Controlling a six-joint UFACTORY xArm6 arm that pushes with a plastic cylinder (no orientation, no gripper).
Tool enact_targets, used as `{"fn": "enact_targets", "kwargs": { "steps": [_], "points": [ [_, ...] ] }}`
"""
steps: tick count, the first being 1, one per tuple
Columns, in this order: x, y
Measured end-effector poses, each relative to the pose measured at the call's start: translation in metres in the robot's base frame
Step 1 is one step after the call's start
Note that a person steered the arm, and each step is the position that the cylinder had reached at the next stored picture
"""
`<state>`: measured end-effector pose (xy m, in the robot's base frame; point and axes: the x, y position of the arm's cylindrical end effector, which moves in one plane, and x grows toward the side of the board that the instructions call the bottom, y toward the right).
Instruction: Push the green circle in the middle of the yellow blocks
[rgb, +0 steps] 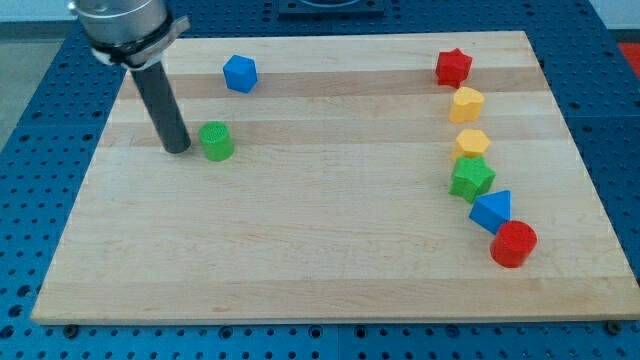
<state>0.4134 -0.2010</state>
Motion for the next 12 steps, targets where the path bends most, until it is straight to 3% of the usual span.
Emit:
{"fn": "enact_targets", "kwargs": {
  "steps": [1, 4, 8, 11, 12],
  "points": [
    [0.0, 0.002],
    [-0.025, 0.129],
    [0.007, 0.126],
    [-0.019, 0.225],
    [-0.029, 0.227]
  ]
}}
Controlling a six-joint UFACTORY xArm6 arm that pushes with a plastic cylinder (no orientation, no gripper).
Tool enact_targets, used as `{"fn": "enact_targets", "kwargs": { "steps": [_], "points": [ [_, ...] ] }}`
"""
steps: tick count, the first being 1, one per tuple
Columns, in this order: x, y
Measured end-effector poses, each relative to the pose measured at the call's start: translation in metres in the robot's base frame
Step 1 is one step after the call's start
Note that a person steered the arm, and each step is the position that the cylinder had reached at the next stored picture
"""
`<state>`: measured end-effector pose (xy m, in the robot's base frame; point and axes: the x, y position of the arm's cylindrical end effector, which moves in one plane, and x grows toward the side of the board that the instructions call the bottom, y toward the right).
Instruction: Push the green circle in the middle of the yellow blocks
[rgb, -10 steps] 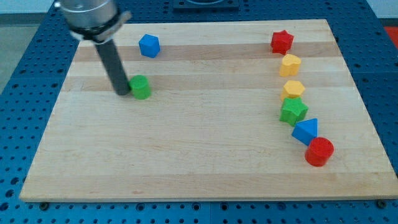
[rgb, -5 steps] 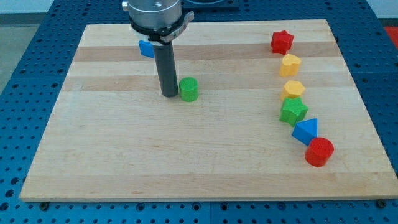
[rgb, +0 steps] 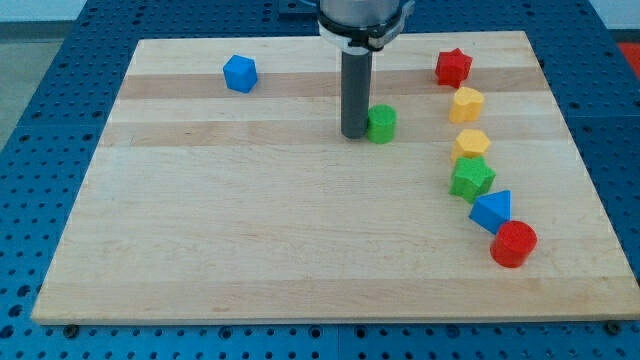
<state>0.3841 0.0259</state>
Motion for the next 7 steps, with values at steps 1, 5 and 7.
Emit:
{"fn": "enact_targets", "kwargs": {
  "steps": [1, 5, 7],
  "points": [
    [-0.017, 0.0],
    [-0.008, -0.005],
    [-0.01, 0.01]
  ]
}}
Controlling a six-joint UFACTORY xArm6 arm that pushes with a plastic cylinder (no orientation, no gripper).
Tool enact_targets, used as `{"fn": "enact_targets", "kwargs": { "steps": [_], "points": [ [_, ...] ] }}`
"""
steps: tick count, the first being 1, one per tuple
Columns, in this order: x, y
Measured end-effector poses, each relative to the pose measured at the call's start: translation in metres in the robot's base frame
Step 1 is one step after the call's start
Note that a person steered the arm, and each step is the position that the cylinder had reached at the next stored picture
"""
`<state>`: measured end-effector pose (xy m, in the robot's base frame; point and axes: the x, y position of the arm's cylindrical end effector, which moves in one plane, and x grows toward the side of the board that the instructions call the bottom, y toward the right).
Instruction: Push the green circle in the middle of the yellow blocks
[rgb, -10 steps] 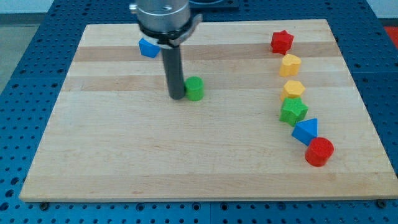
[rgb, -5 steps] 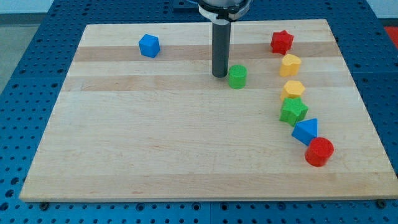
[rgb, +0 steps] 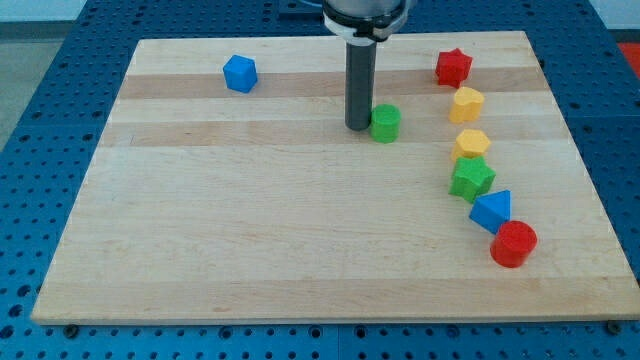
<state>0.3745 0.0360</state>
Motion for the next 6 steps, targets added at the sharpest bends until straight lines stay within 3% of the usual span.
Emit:
{"fn": "enact_targets", "kwargs": {
  "steps": [2, 6],
  "points": [
    [0.0, 0.053],
    [0.0, 0.095]
  ]
}}
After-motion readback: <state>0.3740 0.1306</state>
